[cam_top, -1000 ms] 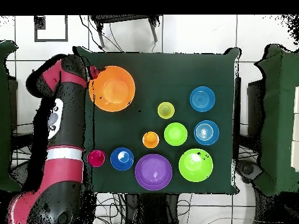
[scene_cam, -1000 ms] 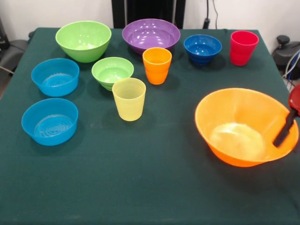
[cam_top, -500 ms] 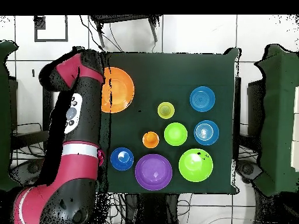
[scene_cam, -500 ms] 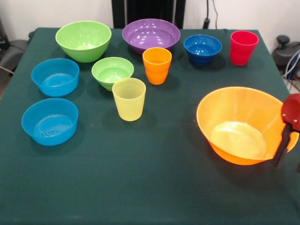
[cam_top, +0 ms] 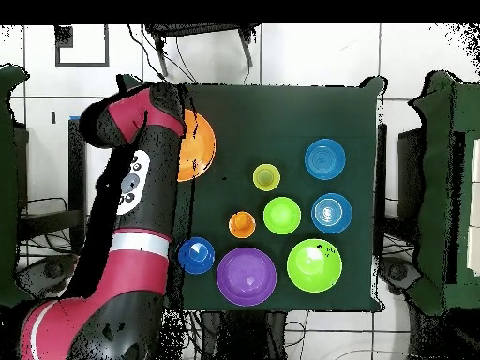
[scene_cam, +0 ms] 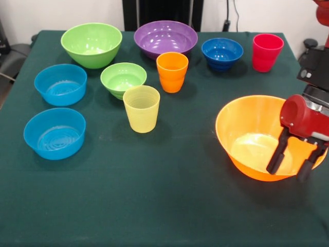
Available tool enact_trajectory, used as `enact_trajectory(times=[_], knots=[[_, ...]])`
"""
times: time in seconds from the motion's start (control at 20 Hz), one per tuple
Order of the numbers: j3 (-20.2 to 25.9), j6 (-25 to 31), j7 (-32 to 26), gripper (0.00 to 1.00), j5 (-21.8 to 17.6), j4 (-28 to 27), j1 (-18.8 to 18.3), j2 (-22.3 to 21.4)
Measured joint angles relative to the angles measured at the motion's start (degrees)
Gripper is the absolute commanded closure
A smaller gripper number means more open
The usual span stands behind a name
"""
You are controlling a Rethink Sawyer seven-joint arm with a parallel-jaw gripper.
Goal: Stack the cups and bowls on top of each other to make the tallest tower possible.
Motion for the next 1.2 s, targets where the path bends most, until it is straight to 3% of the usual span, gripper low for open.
enact_trajectory(times=[1.2], knots=[[1.9,0.0,0.0,0.0,0.9,5.7,1.2,-0.9]])
